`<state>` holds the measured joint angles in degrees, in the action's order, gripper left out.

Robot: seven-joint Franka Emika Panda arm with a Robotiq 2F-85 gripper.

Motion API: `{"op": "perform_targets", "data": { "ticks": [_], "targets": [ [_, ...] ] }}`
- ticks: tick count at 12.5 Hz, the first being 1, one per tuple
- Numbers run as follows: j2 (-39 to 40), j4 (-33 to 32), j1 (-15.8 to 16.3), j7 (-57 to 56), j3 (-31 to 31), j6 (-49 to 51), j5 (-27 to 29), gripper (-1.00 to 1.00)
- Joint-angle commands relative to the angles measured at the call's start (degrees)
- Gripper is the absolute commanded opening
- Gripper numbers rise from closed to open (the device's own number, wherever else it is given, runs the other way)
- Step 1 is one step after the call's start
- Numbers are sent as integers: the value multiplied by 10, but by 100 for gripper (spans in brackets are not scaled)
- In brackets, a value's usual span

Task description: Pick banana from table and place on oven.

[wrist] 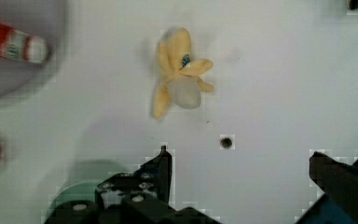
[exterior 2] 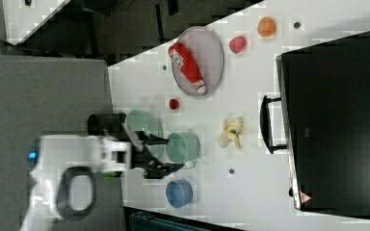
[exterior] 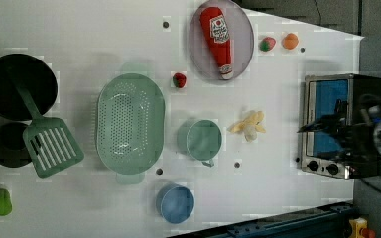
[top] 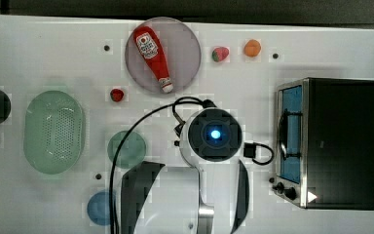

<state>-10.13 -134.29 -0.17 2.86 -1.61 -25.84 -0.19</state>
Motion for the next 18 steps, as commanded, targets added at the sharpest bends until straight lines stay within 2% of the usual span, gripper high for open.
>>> {"op": "perform_targets", "data": {
  "ticks": [1,6,14,15,18],
  "targets": [
    [22,-12,-6,19,-8,-87,5,100],
    [138,-60,-7,19,-18,-257,5,100],
    [287,-64,-4,21,-14,-415,5,100],
    [292,-64,-4,21,-11,-421,5,93],
    [292,-64,-4,25,-9,-421,6,18]
  ]
}}
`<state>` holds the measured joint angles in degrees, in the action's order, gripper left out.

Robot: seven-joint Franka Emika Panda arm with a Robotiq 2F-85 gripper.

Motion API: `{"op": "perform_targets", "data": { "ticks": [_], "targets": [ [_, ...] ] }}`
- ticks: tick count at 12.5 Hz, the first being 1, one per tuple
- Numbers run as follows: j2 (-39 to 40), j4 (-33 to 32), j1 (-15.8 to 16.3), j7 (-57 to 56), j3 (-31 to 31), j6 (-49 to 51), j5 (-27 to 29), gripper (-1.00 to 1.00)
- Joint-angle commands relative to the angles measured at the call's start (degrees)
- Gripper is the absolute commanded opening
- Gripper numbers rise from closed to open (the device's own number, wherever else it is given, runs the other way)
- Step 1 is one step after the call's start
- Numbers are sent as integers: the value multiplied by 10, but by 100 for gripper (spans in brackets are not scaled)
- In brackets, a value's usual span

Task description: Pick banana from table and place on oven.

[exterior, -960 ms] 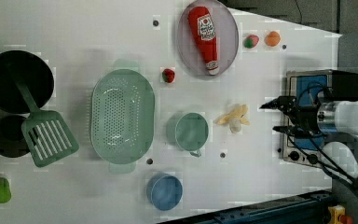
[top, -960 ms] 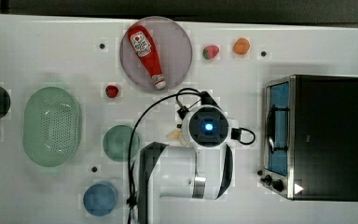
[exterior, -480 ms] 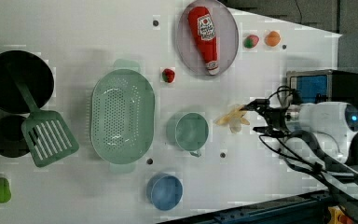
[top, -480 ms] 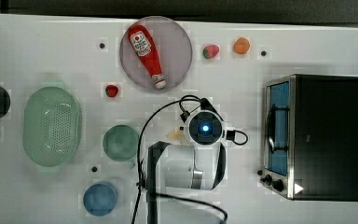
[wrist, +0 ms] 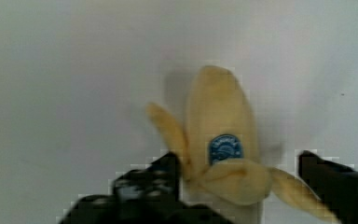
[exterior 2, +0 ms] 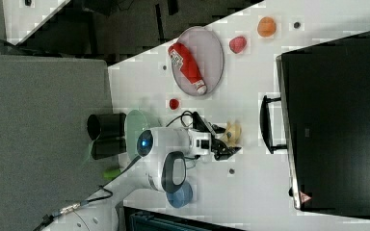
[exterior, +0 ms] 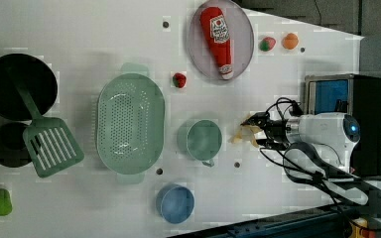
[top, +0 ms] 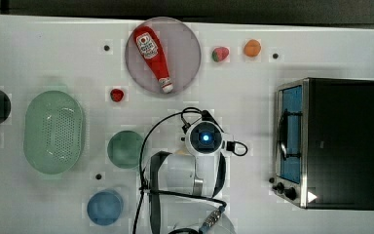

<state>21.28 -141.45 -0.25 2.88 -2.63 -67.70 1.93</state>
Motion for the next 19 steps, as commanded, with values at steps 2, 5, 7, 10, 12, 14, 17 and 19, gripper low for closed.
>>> {"op": "perform_targets", "data": {
  "ticks": [2,5,7,10,12,14,17,19],
  "targets": [
    [-22,8,-3,24,0,-3,-15,-28],
    [-26,8,-3,24,1,-2,-15,-64],
    [-50,9,-3,24,4,0,-15,-64],
    [-135,11,-3,24,8,33,-15,-64],
    [-218,28,-3,24,11,113,-15,-64],
    [-292,60,-3,24,13,241,-15,-64],
    [-360,128,-3,24,13,419,-15,-64],
    [-384,168,-6,23,4,498,-15,-64]
  ]
}}
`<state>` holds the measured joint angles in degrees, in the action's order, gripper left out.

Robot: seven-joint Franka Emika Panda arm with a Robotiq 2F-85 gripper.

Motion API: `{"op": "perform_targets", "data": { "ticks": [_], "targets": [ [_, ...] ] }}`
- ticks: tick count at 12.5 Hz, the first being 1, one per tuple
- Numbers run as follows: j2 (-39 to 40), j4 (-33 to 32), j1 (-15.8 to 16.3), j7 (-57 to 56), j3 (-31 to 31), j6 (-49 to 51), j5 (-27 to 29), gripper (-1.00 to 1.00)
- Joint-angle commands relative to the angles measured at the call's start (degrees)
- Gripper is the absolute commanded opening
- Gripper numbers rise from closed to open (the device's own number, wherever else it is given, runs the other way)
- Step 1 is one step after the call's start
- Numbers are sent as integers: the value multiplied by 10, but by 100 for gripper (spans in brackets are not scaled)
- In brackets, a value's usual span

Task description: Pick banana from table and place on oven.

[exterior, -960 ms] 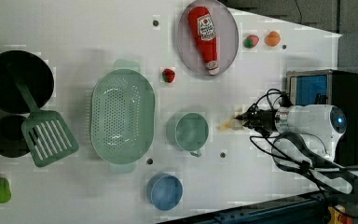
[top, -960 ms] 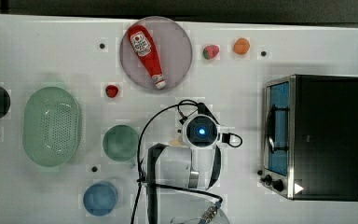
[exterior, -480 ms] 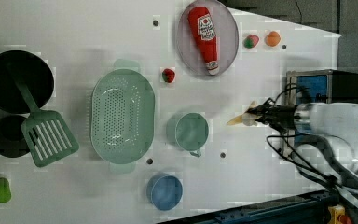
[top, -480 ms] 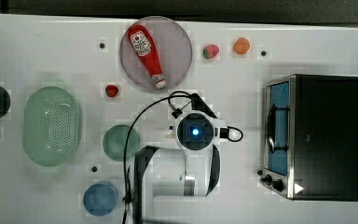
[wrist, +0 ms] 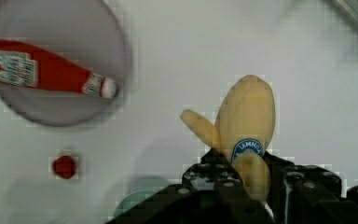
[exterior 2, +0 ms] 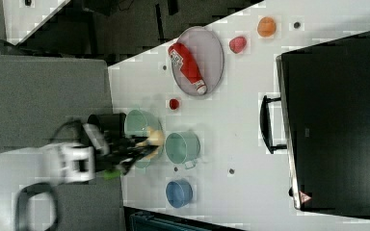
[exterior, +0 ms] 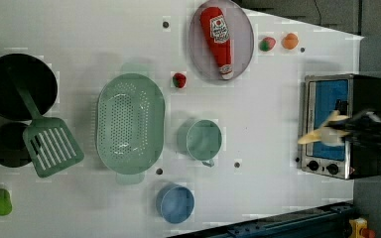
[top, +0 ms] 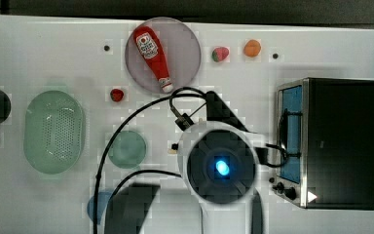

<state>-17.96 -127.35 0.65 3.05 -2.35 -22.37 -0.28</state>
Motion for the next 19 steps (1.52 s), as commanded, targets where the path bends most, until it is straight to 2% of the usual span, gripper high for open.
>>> {"op": "perform_targets", "data": {
  "ticks": [1,6,9,16,19],
  "targets": [
    [2,44,-17,17,-8,66,7,-64],
    [3,96,-29,-35,-88,84,0,-64],
    [28,103,-33,-143,-151,65,-30,-64],
    [184,165,-37,-405,-286,-18,-46,-64],
    [251,199,-38,-487,-313,-38,-46,-64]
  ]
}}
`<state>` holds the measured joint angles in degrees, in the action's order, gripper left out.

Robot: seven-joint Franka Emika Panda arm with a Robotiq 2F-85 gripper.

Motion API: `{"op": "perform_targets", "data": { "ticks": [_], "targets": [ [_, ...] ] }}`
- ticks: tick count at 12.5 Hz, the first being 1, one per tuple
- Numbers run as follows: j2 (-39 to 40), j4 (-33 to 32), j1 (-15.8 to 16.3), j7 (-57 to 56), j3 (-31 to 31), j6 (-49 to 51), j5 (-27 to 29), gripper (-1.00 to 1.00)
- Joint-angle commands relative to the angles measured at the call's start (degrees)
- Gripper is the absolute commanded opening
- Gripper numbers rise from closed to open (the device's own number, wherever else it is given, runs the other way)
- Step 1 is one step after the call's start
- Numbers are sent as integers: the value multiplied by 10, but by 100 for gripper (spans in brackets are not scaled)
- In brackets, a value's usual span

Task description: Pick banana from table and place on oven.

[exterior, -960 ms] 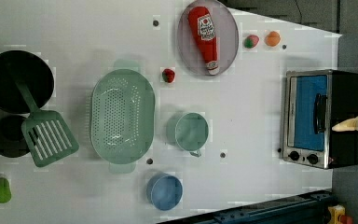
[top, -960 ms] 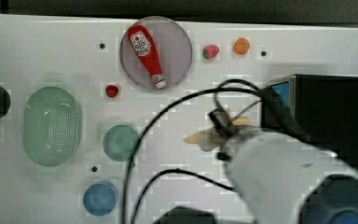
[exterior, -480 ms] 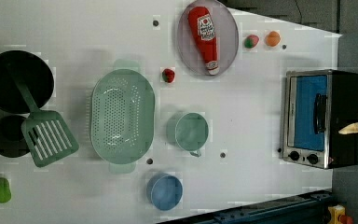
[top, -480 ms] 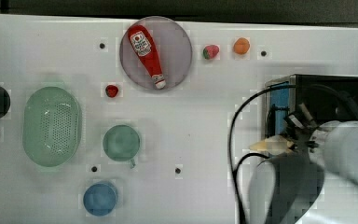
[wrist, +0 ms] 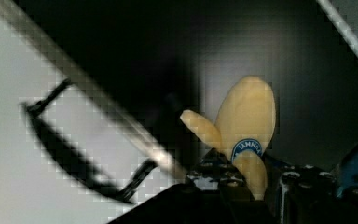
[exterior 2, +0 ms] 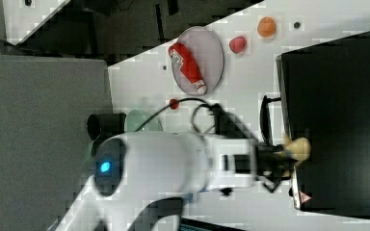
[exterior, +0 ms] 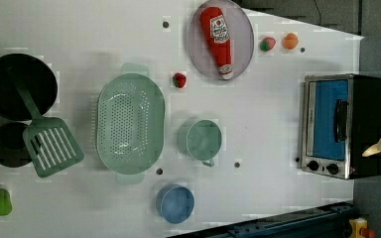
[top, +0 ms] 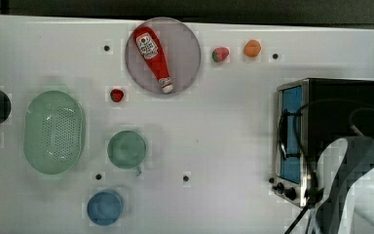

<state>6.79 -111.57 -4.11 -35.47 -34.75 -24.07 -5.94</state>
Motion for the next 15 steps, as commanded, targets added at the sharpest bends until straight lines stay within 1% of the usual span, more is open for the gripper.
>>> {"op": "perform_targets", "data": {
  "ticks": [1,2,3,9,11,13,15],
  "targets": [
    [17,47,10,-111,7,-21,11,-64],
    [26,48,10,-114,5,-21,11,-57],
    [32,48,10,-114,5,-21,11,-37],
    [37,48,10,-114,6,-20,11,97],
    [35,60,14,-114,11,-20,10,100],
    [25,92,23,-124,24,-6,11,100],
    [5,115,36,-124,56,52,13,100]
  ]
}}
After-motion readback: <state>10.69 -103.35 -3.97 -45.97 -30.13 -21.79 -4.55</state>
